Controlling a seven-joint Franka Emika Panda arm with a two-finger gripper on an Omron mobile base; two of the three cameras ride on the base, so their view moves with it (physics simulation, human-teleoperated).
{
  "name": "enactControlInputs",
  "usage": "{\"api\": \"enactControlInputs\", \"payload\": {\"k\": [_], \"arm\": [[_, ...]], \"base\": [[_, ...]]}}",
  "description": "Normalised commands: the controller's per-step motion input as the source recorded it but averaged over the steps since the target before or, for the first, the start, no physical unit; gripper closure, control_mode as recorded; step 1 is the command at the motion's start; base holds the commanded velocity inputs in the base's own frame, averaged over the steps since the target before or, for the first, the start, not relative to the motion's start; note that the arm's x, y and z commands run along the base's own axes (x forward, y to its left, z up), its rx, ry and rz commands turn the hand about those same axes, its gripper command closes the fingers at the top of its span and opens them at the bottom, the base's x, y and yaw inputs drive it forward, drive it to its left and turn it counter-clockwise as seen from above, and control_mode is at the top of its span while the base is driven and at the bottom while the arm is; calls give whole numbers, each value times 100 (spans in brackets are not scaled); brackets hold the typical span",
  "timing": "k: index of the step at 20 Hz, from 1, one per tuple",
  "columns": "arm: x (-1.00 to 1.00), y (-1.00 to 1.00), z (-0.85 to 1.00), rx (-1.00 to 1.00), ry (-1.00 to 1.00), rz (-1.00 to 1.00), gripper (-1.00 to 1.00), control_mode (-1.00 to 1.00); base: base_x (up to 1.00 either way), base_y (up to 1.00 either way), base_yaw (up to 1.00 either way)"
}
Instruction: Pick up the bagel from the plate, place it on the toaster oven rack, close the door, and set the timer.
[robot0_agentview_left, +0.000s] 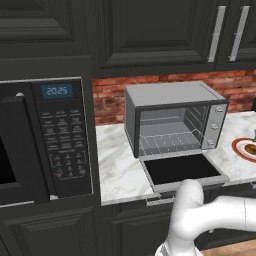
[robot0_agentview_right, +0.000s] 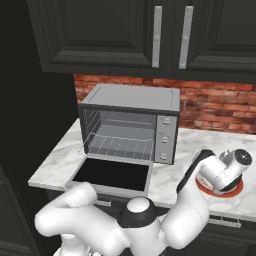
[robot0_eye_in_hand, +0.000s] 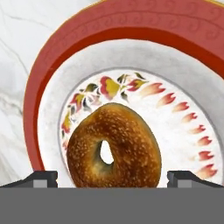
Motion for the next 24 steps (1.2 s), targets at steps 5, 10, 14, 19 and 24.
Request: {"api": "enactControlInputs", "payload": {"k": [5,10,14,19,24], "arm": [[14,-19,-21,0,7,0,-100,-100],[4,-24,-20,0,6,0,-100,-100],[2,-20,-29,0,9,0,-100,-100],[0,-4,-66,0,7,0,-100,-100],[0,0,-88,0,3,0,-100,-100]], "base": [[0,0,0],[0,0,0],[0,0,0],[0,0,0],[0,0,0]]}}
